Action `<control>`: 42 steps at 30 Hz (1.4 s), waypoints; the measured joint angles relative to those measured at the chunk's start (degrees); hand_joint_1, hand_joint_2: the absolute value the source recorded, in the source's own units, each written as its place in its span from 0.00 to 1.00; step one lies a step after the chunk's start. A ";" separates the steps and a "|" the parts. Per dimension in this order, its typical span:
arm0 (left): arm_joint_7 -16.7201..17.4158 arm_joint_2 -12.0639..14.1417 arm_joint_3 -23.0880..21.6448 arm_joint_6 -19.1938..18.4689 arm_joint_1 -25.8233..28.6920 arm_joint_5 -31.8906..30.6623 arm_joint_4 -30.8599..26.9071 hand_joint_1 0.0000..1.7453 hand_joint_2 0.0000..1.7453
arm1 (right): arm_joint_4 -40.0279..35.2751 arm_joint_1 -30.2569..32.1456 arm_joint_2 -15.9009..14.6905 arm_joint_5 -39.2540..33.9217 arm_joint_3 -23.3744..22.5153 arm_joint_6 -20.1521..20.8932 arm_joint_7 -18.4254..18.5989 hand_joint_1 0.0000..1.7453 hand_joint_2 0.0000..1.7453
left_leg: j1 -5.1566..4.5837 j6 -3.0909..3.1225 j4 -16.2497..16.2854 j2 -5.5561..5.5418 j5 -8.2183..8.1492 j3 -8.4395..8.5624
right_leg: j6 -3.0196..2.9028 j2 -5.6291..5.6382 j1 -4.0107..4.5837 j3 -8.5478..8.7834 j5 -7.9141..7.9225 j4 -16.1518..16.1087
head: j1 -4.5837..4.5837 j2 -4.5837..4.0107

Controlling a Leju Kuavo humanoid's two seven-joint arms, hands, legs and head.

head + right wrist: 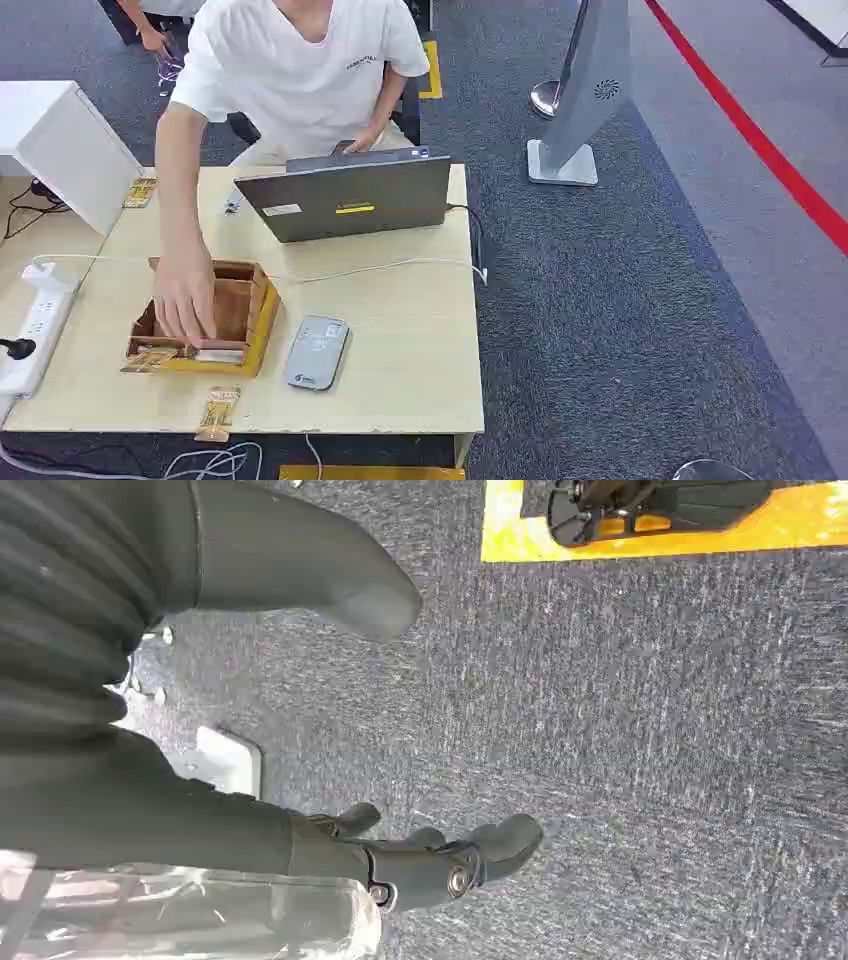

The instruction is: Pass the card to the sensor for recognition and then transmit it.

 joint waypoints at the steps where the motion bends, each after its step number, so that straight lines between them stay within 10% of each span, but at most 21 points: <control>1: -0.01 0.00 0.02 0.00 -0.02 0.00 0.00 0.00 1.00 | 0.00 -0.02 0.01 0.01 -0.01 0.00 0.00 0.00 1.00 | 0.00 0.00 0.00 0.00 0.00 0.00 | 0.00 0.00 0.00 0.00 0.00 0.00 | 0.00 0.00; 7: -11.07 -4.72 12.86 -8.20 -0.80 5.21 -11.42 0.00 1.00 | 2.01 -1.94 2.87 9.03 -10.65 -4.46 -0.61 0.00 1.00 | 0.00 0.00 0.00 0.00 0.00 -0.01 | 0.00 -0.01 0.00 0.04 0.00 0.00 | 0.00 0.00; 18: -14.72 -8.55 4.77 -4.77 6.61 16.48 -37.38 0.00 1.00 | 2.71 -2.65 3.66 12.70 -14.50 -5.62 -0.31 0.00 1.00 | 0.00 0.00 0.00 0.01 0.01 0.05 | 0.00 0.00 0.00 0.04 0.00 0.00 | -0.02 0.00; 19: -14.96 -8.70 3.79 -4.18 7.00 16.79 -39.33 0.00 0.00 | 2.76 -2.69 3.70 12.97 -14.63 -5.64 -0.26 0.00 1.00 | 0.00 0.00 0.00 0.01 0.01 0.05 | 0.00 0.00 0.00 0.04 0.00 0.00 | -0.02 0.00; 27: -16.23 -9.60 -5.79 2.19 8.60 15.26 -52.70 0.00 0.00 | 3.10 -2.93 3.88 15.26 -15.02 -5.90 0.66 0.00 1.00 | 0.00 0.00 0.00 0.01 0.01 0.10 | 0.00 0.00 0.00 0.08 0.02 0.00 | -0.02 0.00; 28: -16.38 -9.60 -7.27 3.19 8.77 14.80 -54.41 0.00 1.00 | 3.13 -2.96 3.92 15.57 -15.09 -5.90 0.68 0.00 1.00 | 0.00 0.00 0.00 0.02 0.01 0.11 | 0.00 0.01 0.00 0.08 0.02 0.00 | 0.00 0.00; 42: -16.95 -9.38 -21.95 15.29 6.06 2.18 -66.19 0.00 1.00 | 3.30 -3.26 4.12 19.96 -15.09 -5.36 2.14 0.00 1.00 | -0.01 0.00 0.03 0.15 0.01 0.22 | -0.02 0.16 -0.01 0.10 0.05 0.00 | -0.09 0.00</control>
